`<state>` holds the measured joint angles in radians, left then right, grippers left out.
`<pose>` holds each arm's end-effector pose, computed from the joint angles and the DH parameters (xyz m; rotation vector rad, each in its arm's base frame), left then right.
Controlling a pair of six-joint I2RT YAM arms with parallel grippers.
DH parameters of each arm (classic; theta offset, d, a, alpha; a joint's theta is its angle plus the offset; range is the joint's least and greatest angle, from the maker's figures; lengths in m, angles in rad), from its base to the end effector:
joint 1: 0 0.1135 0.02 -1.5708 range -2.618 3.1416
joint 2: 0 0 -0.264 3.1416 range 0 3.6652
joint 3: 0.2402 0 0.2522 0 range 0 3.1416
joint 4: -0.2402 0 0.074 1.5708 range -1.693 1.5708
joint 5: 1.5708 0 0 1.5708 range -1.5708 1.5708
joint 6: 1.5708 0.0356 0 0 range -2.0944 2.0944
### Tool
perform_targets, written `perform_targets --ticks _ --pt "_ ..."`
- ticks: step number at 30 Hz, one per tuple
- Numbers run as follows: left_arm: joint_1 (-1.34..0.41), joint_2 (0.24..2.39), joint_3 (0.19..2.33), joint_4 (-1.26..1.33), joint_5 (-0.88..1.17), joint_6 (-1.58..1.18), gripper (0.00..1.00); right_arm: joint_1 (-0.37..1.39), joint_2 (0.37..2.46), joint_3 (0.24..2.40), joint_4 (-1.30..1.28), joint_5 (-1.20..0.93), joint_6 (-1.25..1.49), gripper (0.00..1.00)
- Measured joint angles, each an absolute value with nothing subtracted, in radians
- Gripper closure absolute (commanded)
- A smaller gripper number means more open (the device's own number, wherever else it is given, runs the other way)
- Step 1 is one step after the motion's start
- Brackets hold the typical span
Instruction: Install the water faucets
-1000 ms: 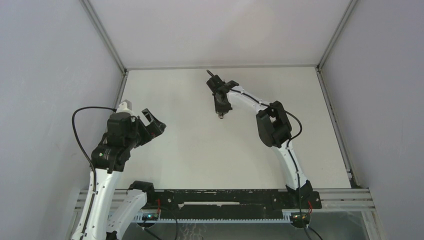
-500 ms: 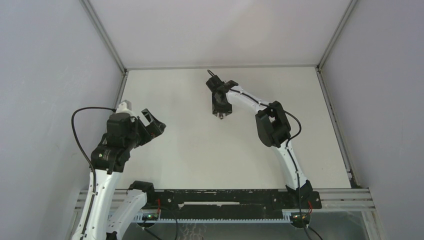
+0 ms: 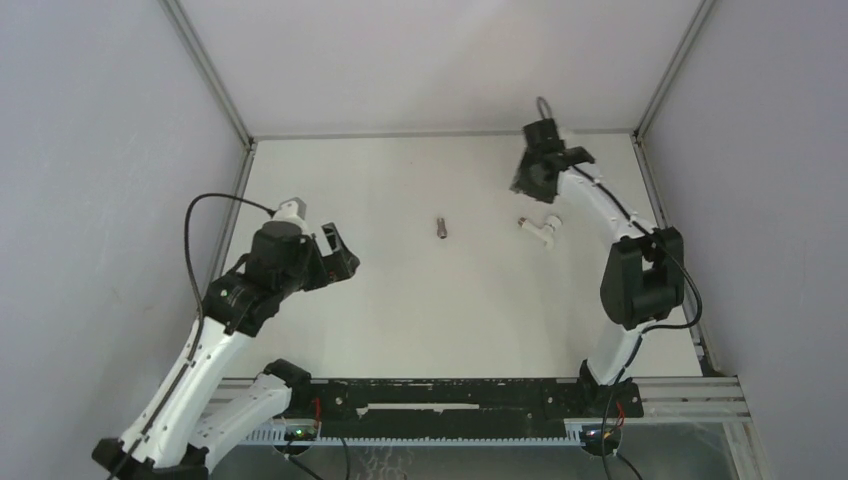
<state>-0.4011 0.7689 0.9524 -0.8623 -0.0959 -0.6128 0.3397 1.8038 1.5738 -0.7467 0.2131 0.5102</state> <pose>0.1351 -0.0536 0.3320 -0.2932 2.2638 -0.4340 0.3740 0.1242 0.2828 0.2962 2.4988 0.0723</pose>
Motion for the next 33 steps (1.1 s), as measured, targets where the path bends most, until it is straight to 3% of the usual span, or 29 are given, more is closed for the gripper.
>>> perform_targets --ticks 7,19,26,29,33 --pt "-0.563 0.913 0.978 -0.842 -0.192 -0.614 0.0 0.106 1.918 1.522 -0.755 0.252 0.573 0.47" --pt "-0.574 0.919 1.01 -0.836 -0.245 -0.614 0.0 0.115 2.034 1.525 -0.786 0.262 0.637 0.46" --pt "-0.574 0.926 1.014 -0.837 -0.24 -0.614 0.0 0.115 2.057 1.522 -0.779 0.266 0.638 0.55" --pt "-0.578 0.943 1.032 -0.835 -0.233 -0.614 0.0 0.117 2.053 1.514 -0.769 0.267 0.633 0.65" --pt "-0.614 0.944 1.04 -0.795 -0.229 -0.612 0.0 0.119 2.037 1.488 -0.741 0.257 0.617 0.9"
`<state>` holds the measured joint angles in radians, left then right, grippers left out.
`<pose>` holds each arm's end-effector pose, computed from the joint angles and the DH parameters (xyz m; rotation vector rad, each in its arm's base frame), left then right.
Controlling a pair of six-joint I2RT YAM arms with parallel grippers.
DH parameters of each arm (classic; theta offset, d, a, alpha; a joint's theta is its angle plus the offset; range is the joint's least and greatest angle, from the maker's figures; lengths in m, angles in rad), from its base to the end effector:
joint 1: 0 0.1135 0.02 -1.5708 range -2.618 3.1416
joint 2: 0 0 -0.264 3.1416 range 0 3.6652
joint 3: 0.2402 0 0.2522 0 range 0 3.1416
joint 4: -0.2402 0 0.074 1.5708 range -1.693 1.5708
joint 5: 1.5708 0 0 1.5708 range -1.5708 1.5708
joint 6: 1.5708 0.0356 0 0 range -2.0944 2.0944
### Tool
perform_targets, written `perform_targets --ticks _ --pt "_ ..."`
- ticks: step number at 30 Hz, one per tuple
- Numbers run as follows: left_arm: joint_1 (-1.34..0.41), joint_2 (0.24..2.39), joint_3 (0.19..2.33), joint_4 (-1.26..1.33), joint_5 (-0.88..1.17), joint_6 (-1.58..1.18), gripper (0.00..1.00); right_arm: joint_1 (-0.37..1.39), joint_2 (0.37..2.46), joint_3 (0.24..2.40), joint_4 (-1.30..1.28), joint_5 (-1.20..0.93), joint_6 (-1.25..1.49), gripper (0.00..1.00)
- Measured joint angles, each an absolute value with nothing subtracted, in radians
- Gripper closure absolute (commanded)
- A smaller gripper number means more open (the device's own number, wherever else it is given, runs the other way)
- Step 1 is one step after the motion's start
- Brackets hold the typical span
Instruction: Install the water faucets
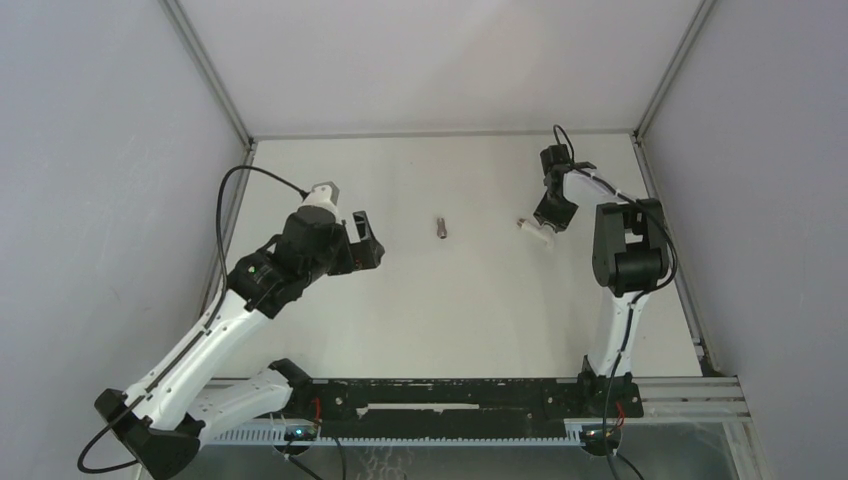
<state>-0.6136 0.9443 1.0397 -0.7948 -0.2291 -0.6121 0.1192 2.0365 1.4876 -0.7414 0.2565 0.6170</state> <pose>0.1571 -0.1008 0.3405 -0.1202 2.2757 -0.3952 0.4070 0.0396 0.1686 0.7346 2.6845 -0.1935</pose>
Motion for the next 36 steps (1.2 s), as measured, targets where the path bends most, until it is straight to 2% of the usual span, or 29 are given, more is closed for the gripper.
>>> perform_targets --ticks 1,2,10,21,31,36 --pt "-0.624 0.941 1.039 -0.771 -0.22 -0.611 0.0 0.119 2.032 1.48 -0.733 0.252 0.61 0.97" --pt "-0.631 0.937 1.037 -0.748 -0.205 -0.611 0.0 0.119 2.024 1.468 -0.72 0.244 0.602 1.0" --pt "-0.64 1.005 1.084 -0.677 -0.047 -0.595 0.0 0.195 1.883 1.328 -0.682 0.136 0.522 1.0" --pt "-0.65 1.13 1.079 -0.515 0.176 -0.614 0.01 0.533 1.621 1.313 -0.636 -0.035 0.49 1.0" --pt "-0.656 1.219 1.029 -0.399 0.278 -0.628 0.35 0.627 1.568 1.313 -0.65 -0.107 0.546 1.0" --pt "-0.656 1.261 1.026 -0.352 0.32 -0.63 0.37 0.635 1.558 1.313 -0.657 -0.112 0.549 1.0"
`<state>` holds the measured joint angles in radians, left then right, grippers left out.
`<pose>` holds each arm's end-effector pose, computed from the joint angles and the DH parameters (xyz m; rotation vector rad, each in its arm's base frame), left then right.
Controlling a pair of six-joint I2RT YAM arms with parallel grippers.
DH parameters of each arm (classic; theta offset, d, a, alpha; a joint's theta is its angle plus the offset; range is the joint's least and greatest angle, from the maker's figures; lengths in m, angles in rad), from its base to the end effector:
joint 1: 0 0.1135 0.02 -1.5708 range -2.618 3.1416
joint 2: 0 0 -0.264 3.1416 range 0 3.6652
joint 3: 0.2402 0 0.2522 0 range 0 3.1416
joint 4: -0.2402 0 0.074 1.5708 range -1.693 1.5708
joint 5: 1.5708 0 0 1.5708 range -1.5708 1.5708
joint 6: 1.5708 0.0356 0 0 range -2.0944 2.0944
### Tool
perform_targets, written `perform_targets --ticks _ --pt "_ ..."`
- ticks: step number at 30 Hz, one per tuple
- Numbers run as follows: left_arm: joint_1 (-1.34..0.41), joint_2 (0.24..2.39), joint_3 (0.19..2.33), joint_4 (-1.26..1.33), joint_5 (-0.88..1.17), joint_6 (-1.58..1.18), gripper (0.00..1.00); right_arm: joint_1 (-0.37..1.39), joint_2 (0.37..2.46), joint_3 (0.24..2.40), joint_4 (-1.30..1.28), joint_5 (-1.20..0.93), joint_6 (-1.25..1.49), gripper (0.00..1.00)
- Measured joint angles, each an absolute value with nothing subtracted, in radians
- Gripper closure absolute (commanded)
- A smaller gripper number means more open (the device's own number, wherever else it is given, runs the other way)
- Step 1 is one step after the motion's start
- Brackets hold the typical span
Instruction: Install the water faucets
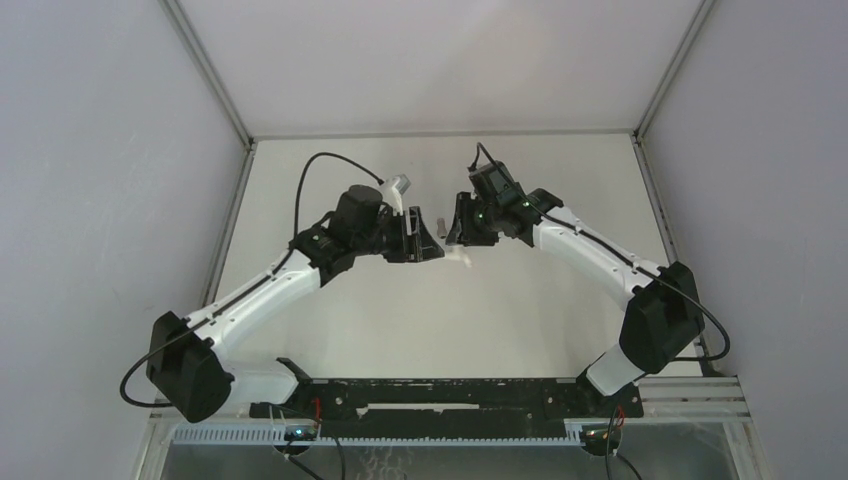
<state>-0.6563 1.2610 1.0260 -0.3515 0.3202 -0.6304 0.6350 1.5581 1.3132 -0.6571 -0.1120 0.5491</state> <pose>0.2162 -0.1806 0.3066 0.2311 2.3195 -1.0470 0.2687 0.2029 0.2905 -0.1608 2.5734 0.6198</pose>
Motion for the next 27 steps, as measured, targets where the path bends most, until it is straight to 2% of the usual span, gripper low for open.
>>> perform_targets --ticks 10,17,20,24,27 --pt "-0.648 1.318 0.983 -0.294 0.37 -0.65 0.4 0.637 1.522 1.304 -0.689 -0.113 0.54 1.0" --pt "-0.62 1.327 0.944 -0.249 0.398 -0.682 0.38 0.639 1.509 1.303 -0.69 -0.118 0.537 1.0" --pt "-0.606 1.317 0.936 -0.249 0.399 -0.682 0.33 0.639 1.509 1.293 -0.69 -0.117 0.537 1.0" --pt "-0.591 1.277 0.929 -0.252 0.401 -0.682 0.18 0.639 1.507 1.273 -0.691 -0.113 0.537 1.0" --pt "-0.584 1.248 0.928 -0.253 0.414 -0.681 0.13 0.638 1.5 1.259 -0.689 -0.114 0.537 1.0"
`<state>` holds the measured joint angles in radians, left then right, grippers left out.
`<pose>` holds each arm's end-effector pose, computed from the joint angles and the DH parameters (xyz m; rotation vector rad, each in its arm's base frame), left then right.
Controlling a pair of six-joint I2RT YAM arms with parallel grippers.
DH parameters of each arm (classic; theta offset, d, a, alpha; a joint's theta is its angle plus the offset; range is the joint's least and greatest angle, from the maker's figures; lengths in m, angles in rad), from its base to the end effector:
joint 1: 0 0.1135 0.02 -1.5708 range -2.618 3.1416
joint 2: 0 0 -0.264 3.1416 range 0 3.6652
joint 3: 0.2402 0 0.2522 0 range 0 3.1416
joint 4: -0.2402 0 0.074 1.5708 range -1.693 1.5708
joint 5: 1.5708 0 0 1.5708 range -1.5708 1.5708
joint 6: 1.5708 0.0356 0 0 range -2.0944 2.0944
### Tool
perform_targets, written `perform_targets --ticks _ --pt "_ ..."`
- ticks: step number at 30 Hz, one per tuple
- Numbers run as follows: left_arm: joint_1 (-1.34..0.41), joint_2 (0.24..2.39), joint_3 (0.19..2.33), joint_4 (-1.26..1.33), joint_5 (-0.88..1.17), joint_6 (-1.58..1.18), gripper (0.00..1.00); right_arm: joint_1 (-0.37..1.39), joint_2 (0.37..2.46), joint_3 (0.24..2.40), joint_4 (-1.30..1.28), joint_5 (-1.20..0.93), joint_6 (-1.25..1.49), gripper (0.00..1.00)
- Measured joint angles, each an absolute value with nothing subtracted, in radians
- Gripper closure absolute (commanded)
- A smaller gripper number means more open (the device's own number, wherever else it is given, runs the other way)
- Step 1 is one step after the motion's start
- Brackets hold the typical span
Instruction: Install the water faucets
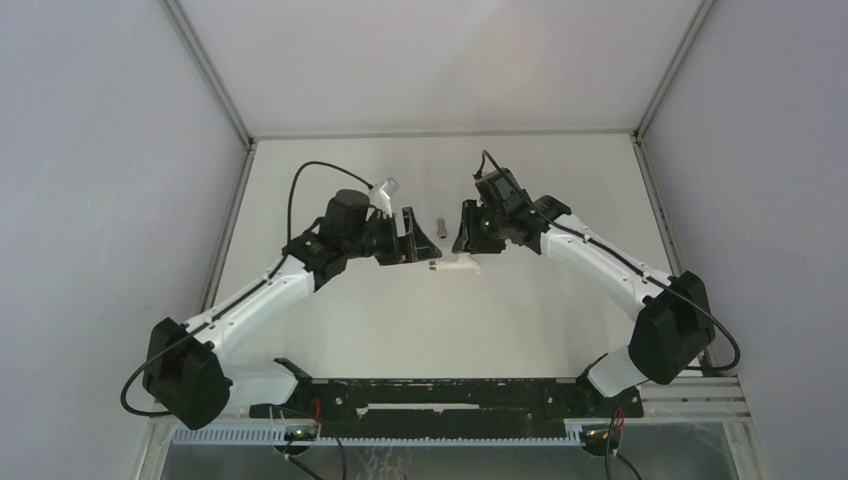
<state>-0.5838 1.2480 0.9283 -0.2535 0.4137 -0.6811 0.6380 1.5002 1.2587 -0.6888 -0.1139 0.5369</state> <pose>0.2234 -0.1647 0.2860 0.1518 2.3250 -1.1373 0.2538 0.1932 0.2888 -0.1808 2.5990 0.6024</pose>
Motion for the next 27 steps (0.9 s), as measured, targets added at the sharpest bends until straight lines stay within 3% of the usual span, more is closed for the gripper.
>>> perform_targets --ticks 9,18,27 --pt "-0.551 1.221 0.854 -0.22 0.513 -0.691 0.1 0.559 1.37 1.12 -0.535 -0.281 0.568 1.0" --pt "-0.543 1.221 0.787 -0.023 0.652 -0.791 0.1 0.5 1.317 1.068 -0.39 -0.458 0.622 1.0" --pt "-0.543 1.221 0.748 0.15 0.709 -0.902 0.22 0.505 1.317 1.065 -0.339 -0.523 0.64 1.0"
